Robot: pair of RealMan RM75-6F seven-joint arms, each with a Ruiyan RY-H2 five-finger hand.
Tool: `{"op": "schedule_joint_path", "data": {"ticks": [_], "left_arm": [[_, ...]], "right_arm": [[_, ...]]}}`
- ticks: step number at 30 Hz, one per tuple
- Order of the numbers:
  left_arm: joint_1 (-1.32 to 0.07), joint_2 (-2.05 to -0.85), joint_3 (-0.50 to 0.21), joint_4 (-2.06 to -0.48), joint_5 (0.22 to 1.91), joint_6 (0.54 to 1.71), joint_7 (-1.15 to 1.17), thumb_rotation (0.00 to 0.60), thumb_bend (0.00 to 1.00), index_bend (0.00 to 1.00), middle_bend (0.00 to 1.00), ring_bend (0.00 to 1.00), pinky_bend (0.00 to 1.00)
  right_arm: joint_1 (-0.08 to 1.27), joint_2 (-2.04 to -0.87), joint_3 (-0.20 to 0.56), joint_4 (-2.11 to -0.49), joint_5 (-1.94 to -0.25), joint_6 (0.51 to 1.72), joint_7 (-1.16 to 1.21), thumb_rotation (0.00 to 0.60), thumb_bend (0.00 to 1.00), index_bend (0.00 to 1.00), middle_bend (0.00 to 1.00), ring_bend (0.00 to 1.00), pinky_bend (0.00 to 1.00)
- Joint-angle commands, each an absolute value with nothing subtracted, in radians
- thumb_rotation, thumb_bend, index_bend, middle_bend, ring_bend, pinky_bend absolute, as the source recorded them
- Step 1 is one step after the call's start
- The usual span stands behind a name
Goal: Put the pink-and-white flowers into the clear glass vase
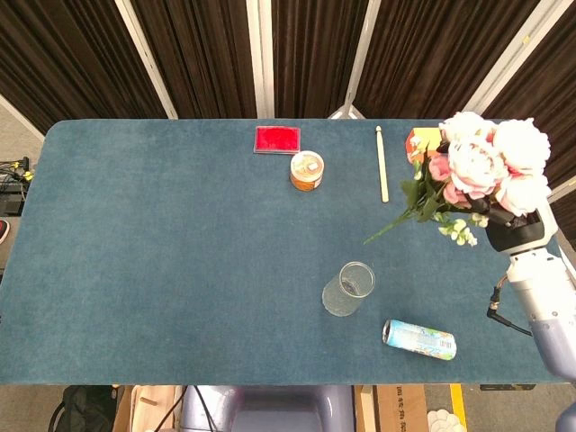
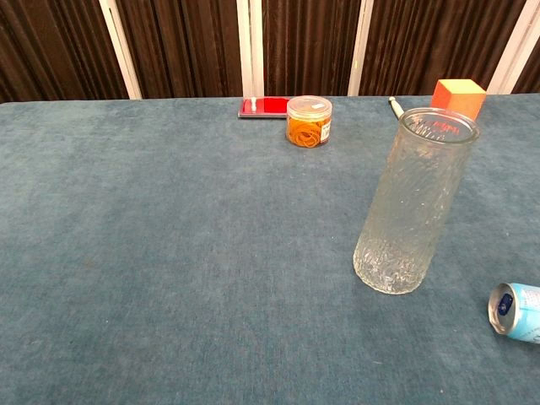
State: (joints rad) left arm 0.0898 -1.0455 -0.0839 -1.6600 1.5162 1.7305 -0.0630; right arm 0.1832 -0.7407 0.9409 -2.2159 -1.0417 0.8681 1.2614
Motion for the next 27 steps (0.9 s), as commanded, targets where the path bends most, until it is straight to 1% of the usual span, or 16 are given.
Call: {"op": "schedule_joint_path", "data": {"ticks": [1,8,12,20,27], "left_arm": [[0.090,-1.045,-0.084,-1.660,1.515,1.730,-0.063,0.600,0.35,0.14,0.00,0.00,0.11],[0.092,-1.045,-0.083,-1.661,1.518,1.733,-0.061,0.600,0.35,0.14,0.00,0.00,0.11],[0.093,-1.045,-0.085,-1.660,1.514,1.735,-0.061,0.600,0.35,0.14,0.00,0.00,0.11],[0.092,-1.049,-0.084,-1.663,1.515,1.733,-0.046,0.600,0.35,0.14,0.00,0.00,0.11],[0.088,-1.057,-0.081,-1.669,1.517,1.725,-0.017,0.600,0.35,0.14,0.00,0.00,0.11]], "right_arm": [[0.166,-0.739,0.914,-2.262,-1.102,0.897,1.264,0.600,0.47,0.51,0.42,0.48,0.11],[0.203,-0.809,0.807,-2.269,-1.199,0.953,1.162,0.600,0.47,0.51,0.42,0.48,0.11],[0.220,-0.845,0.756,-2.249,-1.235,0.963,1.140,0.600,0.47,0.51,0.42,0.48,0.11],[0.221,-0.880,0.655,-2.186,-1.346,0.990,1.174,0.600,0.47,0.51,0.42,0.48,0.11],[0.250,-0.920,0.574,-2.129,-1.395,0.993,1.181,0.600,0.47,0.51,0.42,0.48,0.11]]}}
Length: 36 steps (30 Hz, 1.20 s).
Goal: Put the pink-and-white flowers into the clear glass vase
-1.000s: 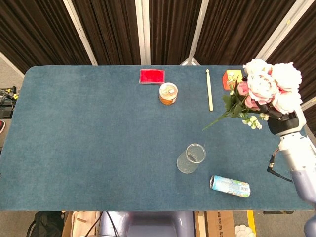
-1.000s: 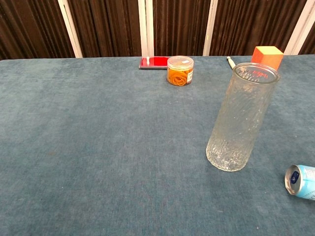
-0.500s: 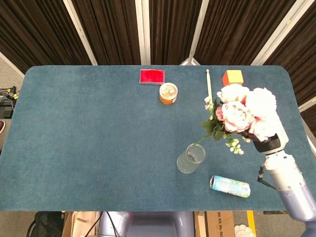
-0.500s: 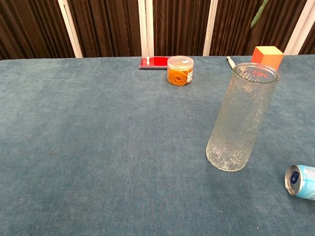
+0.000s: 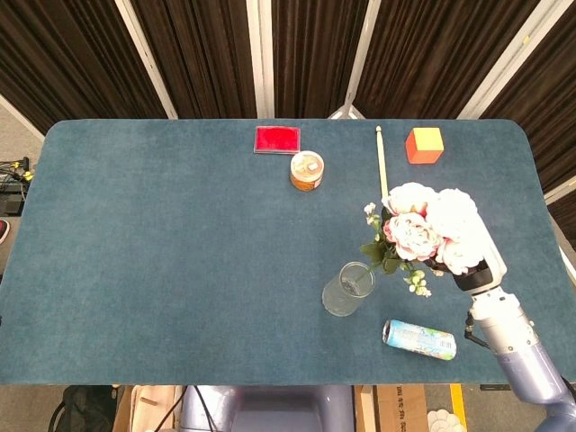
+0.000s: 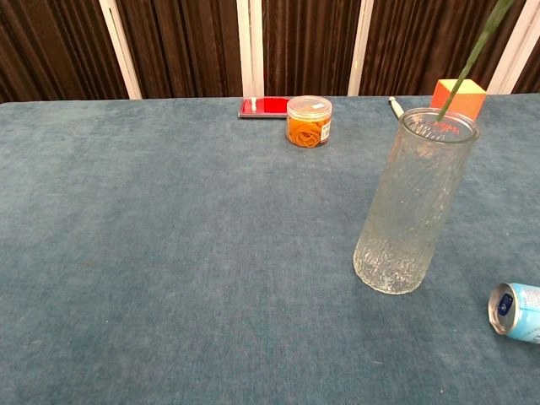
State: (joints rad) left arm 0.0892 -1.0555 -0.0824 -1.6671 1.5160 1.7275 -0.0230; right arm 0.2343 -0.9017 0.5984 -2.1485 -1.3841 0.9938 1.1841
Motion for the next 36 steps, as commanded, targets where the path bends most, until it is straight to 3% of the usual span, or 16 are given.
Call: {"op": "schedule_joint_path", "data": {"ticks": [1,13,23,25,29,36], "left_arm": [[0.088,-1.058,-0.081,-1.670,1.519,1.726,-0.013,0.600,0.35,0.14,0.00,0.00,0.11],[0.085,-1.064,-0.084,-1.672,1.515,1.724,0.005,0.600,0.35,0.14,0.00,0.00,0.11],[0.082,-1.069,-0.081,-1.677,1.518,1.718,0.026,0.600,0.35,0.14,0.00,0.00,0.11],[0.082,-1.070,-0.080,-1.678,1.520,1.719,0.029,0.600,0.35,0.14,0.00,0.00,0.11],[0.083,-1.071,-0.081,-1.678,1.519,1.721,0.030,0.600,0.35,0.14,0.00,0.00,0.11],[0.083,-1.069,-0.082,-1.678,1.518,1.721,0.026,0.600,0.35,0.14,0.00,0.00,0.11]], "right_arm": [[0.257,-0.926,0.563,-2.121,-1.396,0.990,1.181,0.600,0.47,0.51,0.42,0.48,0.11],[0.306,-0.989,0.465,-2.027,-1.431,1.010,1.156,0.600,0.47,0.51,0.42,0.47,0.11],[0.340,-1.026,0.354,-1.950,-1.518,0.991,1.145,0.600,0.47,0.51,0.42,0.40,0.11],[0.352,-1.030,0.335,-1.939,-1.530,0.978,1.149,0.600,0.43,0.50,0.39,0.36,0.08],[0.384,-1.022,0.296,-1.917,-1.582,0.949,1.175,0.600,0.21,0.36,0.23,0.21,0.00],[0.427,-0.964,0.237,-1.886,-1.676,0.941,1.209,0.600,0.11,0.21,0.08,0.08,0.00]]}}
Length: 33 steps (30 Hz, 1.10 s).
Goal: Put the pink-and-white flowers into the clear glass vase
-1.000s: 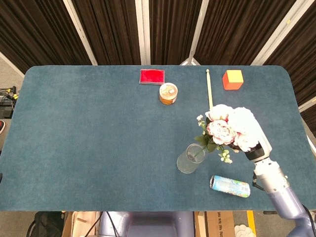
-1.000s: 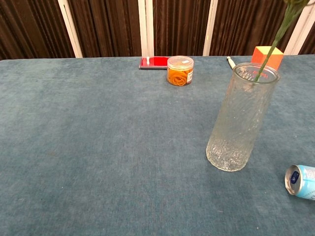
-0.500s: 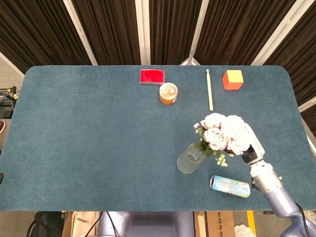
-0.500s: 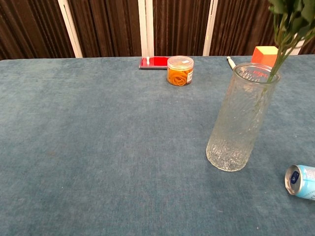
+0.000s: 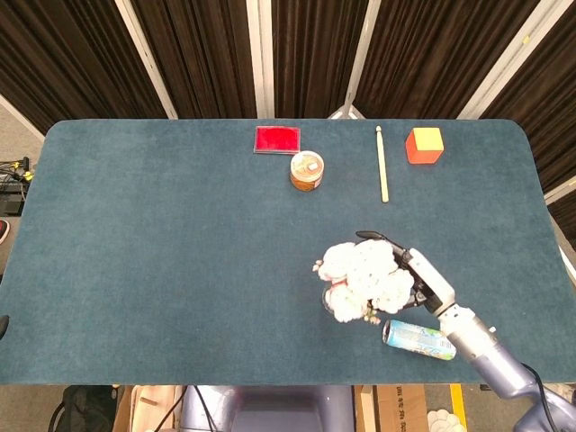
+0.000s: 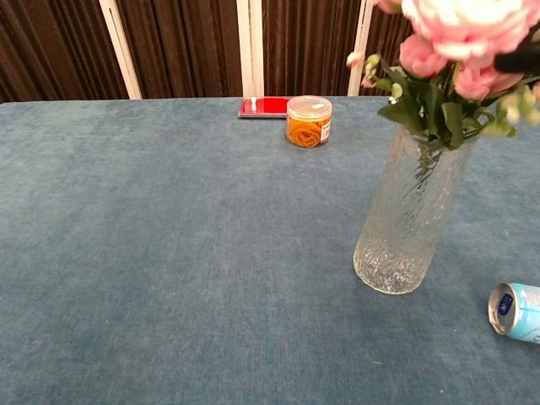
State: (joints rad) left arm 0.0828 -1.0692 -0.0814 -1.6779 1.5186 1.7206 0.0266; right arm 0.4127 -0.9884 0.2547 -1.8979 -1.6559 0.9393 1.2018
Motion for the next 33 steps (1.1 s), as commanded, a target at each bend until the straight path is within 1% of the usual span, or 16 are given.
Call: {"op": "schedule_joint_path", "data": {"ticks": [1,5,9,11,14,17,19,20,22,25,28,30,33], "left_arm": [[0.083,-1.068,-0.082,-1.678,1.517,1.720,0.025,0.600,0.35,0.14,0.00,0.00,0.11],[0.083,-1.067,-0.083,-1.678,1.515,1.720,0.020,0.600,0.35,0.14,0.00,0.00,0.11],[0.084,-1.065,-0.084,-1.678,1.514,1.721,0.013,0.600,0.35,0.14,0.00,0.00,0.11],[0.084,-1.064,-0.084,-1.678,1.514,1.721,0.011,0.600,0.35,0.14,0.00,0.00,0.11],[0.083,-1.065,-0.083,-1.679,1.516,1.720,0.010,0.600,0.35,0.14,0.00,0.00,0.11],[0.084,-1.066,-0.080,-1.679,1.523,1.723,0.012,0.600,0.35,0.14,0.00,0.00,0.11],[0.084,-1.067,-0.080,-1.679,1.524,1.724,0.013,0.600,0.35,0.14,0.00,0.00,0.11],[0.084,-1.068,-0.080,-1.680,1.523,1.724,0.014,0.600,0.35,0.14,0.00,0.00,0.11],[0.084,-1.069,-0.080,-1.681,1.522,1.722,0.017,0.600,0.35,0.14,0.00,0.00,0.11],[0.083,-1.069,-0.079,-1.682,1.526,1.722,0.020,0.600,0.35,0.14,0.00,0.00,0.11],[0.084,-1.068,-0.078,-1.681,1.526,1.724,0.017,0.600,0.35,0.14,0.00,0.00,0.11],[0.084,-1.067,-0.080,-1.680,1.522,1.723,0.011,0.600,0.35,0.14,0.00,0.00,0.11],[0.083,-1.063,-0.082,-1.679,1.517,1.718,0.002,0.600,0.35,0.14,0.00,0.00,0.11]], "right_arm": [[0.429,-0.950,0.234,-1.886,-1.678,0.947,1.208,0.600,0.12,0.20,0.07,0.07,0.00],[0.420,-0.879,0.227,-1.879,-1.685,0.992,1.207,0.600,0.11,0.15,0.05,0.05,0.00],[0.397,-0.765,0.205,-1.847,-1.713,1.037,1.227,0.600,0.11,0.14,0.04,0.04,0.00],[0.373,-0.701,0.188,-1.808,-1.727,1.081,1.279,0.600,0.11,0.13,0.04,0.04,0.00],[0.326,-0.670,0.187,-1.743,-1.683,1.169,1.295,0.600,0.11,0.12,0.04,0.04,0.00],[0.262,-0.696,0.213,-1.710,-1.542,1.272,1.173,0.600,0.11,0.12,0.04,0.06,0.00],[0.239,-0.716,0.223,-1.703,-1.491,1.314,1.085,0.600,0.11,0.13,0.04,0.07,0.00],[0.224,-0.734,0.225,-1.697,-1.467,1.346,0.998,0.600,0.11,0.14,0.05,0.07,0.00],[0.195,-0.791,0.216,-1.694,-1.448,1.424,0.750,0.600,0.11,0.15,0.06,0.08,0.00],[0.154,-0.886,0.183,-1.669,-1.488,1.538,0.433,0.600,0.11,0.15,0.07,0.08,0.00],[0.114,-0.984,0.143,-1.618,-1.562,1.639,0.223,0.600,0.11,0.15,0.07,0.08,0.00],[0.085,-1.020,0.099,-1.600,-1.605,1.661,0.138,0.600,0.11,0.15,0.07,0.08,0.00],[0.060,-1.038,0.043,-1.600,-1.655,1.655,0.050,0.600,0.11,0.14,0.06,0.07,0.00]]}}
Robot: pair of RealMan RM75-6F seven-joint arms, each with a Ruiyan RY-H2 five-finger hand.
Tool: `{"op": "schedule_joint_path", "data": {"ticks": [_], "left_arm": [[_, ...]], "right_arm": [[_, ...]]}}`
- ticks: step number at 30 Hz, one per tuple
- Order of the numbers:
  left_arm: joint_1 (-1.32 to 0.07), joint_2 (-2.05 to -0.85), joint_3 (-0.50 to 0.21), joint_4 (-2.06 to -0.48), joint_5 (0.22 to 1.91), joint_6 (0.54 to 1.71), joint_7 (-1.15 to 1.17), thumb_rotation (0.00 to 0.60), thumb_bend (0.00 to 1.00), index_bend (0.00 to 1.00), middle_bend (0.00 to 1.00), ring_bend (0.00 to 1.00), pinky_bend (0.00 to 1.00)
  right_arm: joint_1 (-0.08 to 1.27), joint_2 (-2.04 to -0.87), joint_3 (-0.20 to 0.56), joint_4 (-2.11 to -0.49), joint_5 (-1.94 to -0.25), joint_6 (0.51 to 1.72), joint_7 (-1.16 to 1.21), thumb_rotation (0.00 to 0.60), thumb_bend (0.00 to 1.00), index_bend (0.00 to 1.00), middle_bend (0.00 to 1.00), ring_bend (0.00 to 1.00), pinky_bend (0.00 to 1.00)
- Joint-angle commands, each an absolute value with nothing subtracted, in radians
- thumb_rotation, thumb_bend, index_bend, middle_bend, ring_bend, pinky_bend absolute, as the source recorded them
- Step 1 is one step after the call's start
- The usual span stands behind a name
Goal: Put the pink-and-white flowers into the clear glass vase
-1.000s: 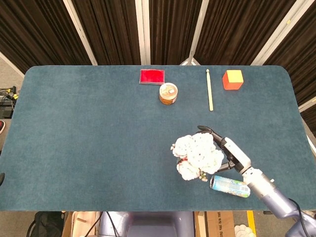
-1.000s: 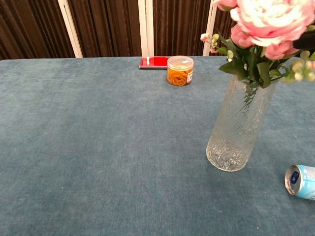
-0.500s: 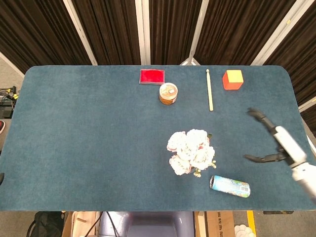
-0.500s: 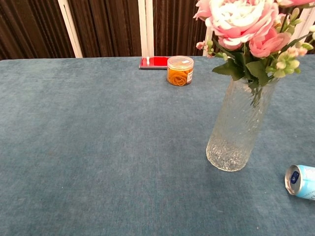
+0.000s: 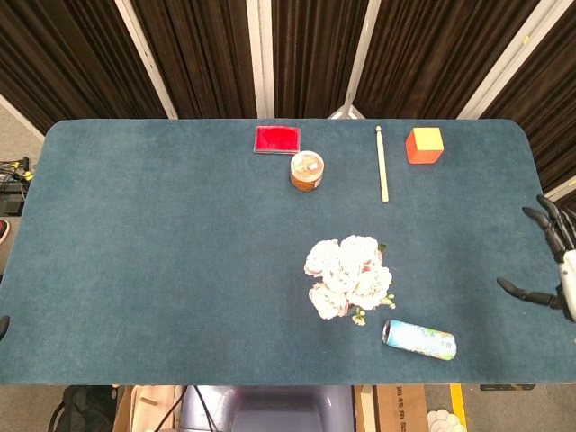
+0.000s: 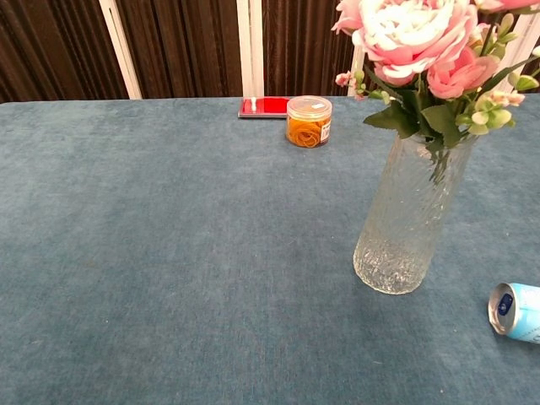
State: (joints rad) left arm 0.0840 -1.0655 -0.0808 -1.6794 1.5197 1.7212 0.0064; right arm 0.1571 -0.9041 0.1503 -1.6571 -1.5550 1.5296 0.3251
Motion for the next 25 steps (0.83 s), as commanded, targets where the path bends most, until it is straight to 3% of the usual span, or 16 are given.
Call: {"op": "schedule_joint_path", "data": {"ticks": [1,6,25], "left_arm": [[0.083,-1.062,-0.082,-1.678,1.517,1.717,-0.001,0.600,0.35,0.14,0.00,0.00,0.11],[0.084,-1.056,-0.083,-1.675,1.517,1.718,-0.019,0.600,0.35,0.14,0.00,0.00,0.11],[0.037,-1.056,-0.080,-1.604,1.558,1.668,-0.061,0.600,0.35,0.14,0.00,0.00,0.10]], "right_arm": [[0.056,-1.040,0.032,-1.602,-1.663,1.651,0.035,0.600,0.11,0.13,0.06,0.07,0.00],[0.036,-1.048,-0.006,-1.634,-1.657,1.613,-0.029,0.600,0.11,0.13,0.05,0.06,0.00],[0.013,-1.035,-0.001,-1.643,-1.658,1.630,-0.015,0.600,0.11,0.13,0.05,0.06,0.00]]}}
